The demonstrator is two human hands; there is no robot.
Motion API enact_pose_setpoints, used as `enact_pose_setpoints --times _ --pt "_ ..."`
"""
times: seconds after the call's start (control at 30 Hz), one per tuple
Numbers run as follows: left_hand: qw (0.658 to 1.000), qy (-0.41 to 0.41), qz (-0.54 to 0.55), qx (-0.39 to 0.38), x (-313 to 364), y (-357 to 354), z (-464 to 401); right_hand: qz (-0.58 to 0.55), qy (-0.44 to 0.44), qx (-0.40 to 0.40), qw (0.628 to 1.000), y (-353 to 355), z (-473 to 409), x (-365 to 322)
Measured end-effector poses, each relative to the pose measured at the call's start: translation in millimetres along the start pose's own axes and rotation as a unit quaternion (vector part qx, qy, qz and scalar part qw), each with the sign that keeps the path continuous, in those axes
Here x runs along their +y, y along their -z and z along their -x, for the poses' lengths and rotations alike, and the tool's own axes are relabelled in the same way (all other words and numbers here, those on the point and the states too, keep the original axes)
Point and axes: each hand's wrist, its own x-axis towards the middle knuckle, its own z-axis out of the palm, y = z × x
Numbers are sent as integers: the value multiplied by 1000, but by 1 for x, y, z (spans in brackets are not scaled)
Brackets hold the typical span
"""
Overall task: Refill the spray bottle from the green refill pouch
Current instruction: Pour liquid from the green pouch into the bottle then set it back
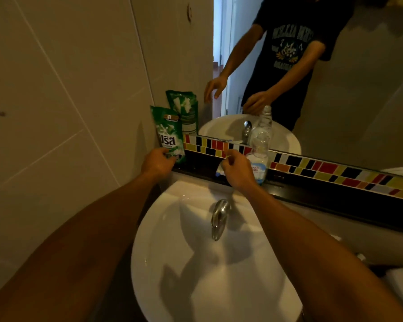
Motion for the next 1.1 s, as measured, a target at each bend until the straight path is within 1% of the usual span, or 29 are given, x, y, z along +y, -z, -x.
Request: enact_pose_setpoints --times 0.13,0.27,0.47,0.6,0.73,0.83,0.9,0.97,1.03,1.1 --pt "1000 -12 6 25 -2 29 -6 12 2 -16 1000 -26 -15 -18" --pt "999 -21 26 35 -7 46 -29 22 8 -3 1000 -51 -33 -32" --pt "998 -38 50 9 -13 51 -74 37 2 -8 999 -90 -63 -47" --pt "996 -38 78 1 -23 45 -107 31 -9 -1 999 -118 -88 -50" --pt "992 -27 120 -24 -31 34 -137 27 -17 -11 999 -141 -111 -51" --pt "993 -52 101 -36 -40 24 -158 10 -11 -15 1000 -156 -125 -49" --pt "994 -65 88 -19 -43 21 -169 10 -6 -1 1000 -167 -135 -44" --pt "989 -75 124 -15 -41 18 -175 0 -13 18 1000 -176 -141 -41" --pt "983 -61 170 -19 -36 15 -176 -8 -13 36 999 -180 -144 -39" --pt "981 -39 188 -14 -38 10 -183 -8 -5 55 998 -182 -143 -36"
